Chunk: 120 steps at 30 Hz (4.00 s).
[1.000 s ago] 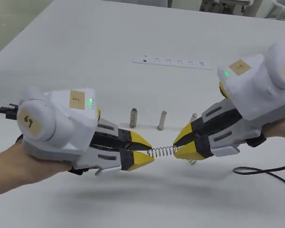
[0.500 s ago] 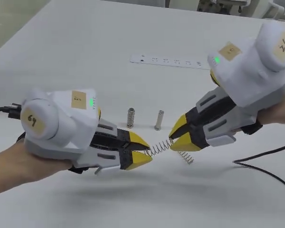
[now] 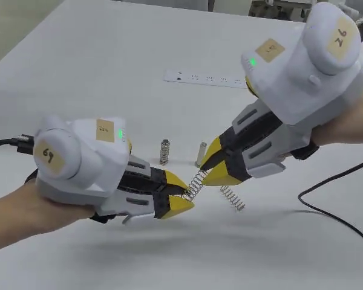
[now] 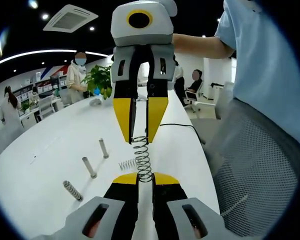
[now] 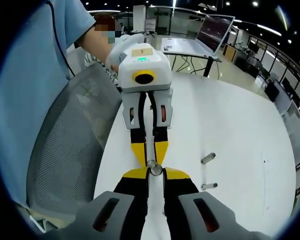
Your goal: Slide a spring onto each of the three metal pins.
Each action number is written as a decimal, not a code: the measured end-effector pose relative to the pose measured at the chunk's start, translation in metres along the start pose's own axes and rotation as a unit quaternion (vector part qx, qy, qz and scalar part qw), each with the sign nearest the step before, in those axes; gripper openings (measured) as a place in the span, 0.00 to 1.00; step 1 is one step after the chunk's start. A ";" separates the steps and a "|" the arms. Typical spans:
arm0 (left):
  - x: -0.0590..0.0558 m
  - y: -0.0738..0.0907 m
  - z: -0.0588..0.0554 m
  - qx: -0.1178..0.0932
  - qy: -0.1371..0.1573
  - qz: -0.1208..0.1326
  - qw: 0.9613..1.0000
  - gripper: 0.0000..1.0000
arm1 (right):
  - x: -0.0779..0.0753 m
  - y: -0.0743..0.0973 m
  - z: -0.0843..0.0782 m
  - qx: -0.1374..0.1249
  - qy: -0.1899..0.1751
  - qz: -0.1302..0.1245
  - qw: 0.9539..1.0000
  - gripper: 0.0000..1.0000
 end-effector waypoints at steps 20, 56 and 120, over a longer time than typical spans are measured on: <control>-0.001 0.001 -0.001 -0.001 -0.014 0.003 1.000 0.01 | -0.001 0.000 -0.005 0.004 0.000 0.005 1.000 0.27; 0.000 -0.002 0.003 0.004 -0.022 -0.009 1.000 0.01 | -0.001 -0.020 -0.009 0.019 -0.001 0.023 1.000 0.15; -0.003 0.001 -0.011 0.008 0.013 0.003 1.000 0.16 | 0.002 -0.027 -0.012 0.041 -0.012 0.036 0.998 0.08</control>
Point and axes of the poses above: the centre of the closed fingertips' face, and the gripper's own axes: y roughly backward along the fingers, x roughly to its left, z roughly out of its top, the point moved 2 cm from there along y, roughly backward along the fingers, and after that the axes turned 6 degrees about -y, right-handed, at the moved point
